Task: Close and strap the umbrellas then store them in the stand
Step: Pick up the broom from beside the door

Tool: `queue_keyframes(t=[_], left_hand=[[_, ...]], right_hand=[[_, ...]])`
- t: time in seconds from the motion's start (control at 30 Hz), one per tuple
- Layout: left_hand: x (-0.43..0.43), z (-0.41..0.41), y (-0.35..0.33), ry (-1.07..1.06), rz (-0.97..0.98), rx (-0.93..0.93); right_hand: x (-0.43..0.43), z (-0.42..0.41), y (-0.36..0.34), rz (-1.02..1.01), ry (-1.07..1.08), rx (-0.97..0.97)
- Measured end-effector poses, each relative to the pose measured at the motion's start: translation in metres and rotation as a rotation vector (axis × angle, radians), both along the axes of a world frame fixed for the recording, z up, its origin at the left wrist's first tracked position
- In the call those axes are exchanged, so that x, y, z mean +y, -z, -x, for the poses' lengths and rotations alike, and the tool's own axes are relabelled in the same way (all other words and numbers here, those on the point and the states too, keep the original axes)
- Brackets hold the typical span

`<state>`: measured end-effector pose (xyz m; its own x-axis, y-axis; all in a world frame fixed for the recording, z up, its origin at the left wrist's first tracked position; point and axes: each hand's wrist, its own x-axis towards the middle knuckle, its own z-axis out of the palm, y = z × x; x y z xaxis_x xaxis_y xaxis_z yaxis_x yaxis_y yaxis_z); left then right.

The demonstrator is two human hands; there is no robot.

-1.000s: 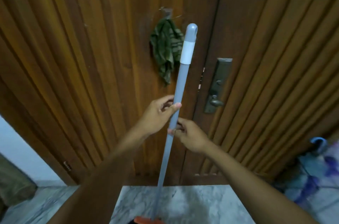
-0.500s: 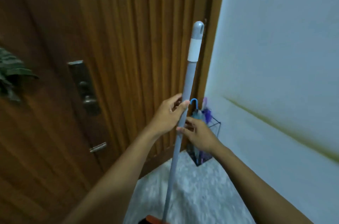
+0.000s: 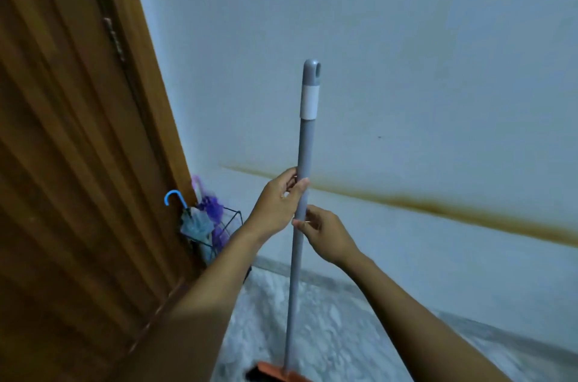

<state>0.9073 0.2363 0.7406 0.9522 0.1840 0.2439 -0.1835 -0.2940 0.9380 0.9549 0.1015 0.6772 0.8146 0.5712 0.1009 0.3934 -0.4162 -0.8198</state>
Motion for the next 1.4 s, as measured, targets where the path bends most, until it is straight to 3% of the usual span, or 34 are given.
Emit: queue_keyframes(t=[0.47, 0.9, 1.23, 1.4], left_hand=[[-0.022, -0.187, 0.052, 0.229, -0.012, 0.068], [-0.052, -0.320, 0.109, 0.128, -0.015, 0.101], [-0.055, -0.339, 0.132, 0.029, -0.013, 0.088], [-0.054, -0.336, 0.115, -0.011, -0.016, 0.232]], right_hand=[[-0.022, -0.139, 0.041, 0.062, 0.296, 0.099], [-0.040, -0.271, 0.094, 0.067, 0.319, 0.249], [-0.035, -0.300, 0.108, 0.119, 0.303, 0.343], [-0.038, -0.293, 0.088, 0.197, 0.358, 0.326]])
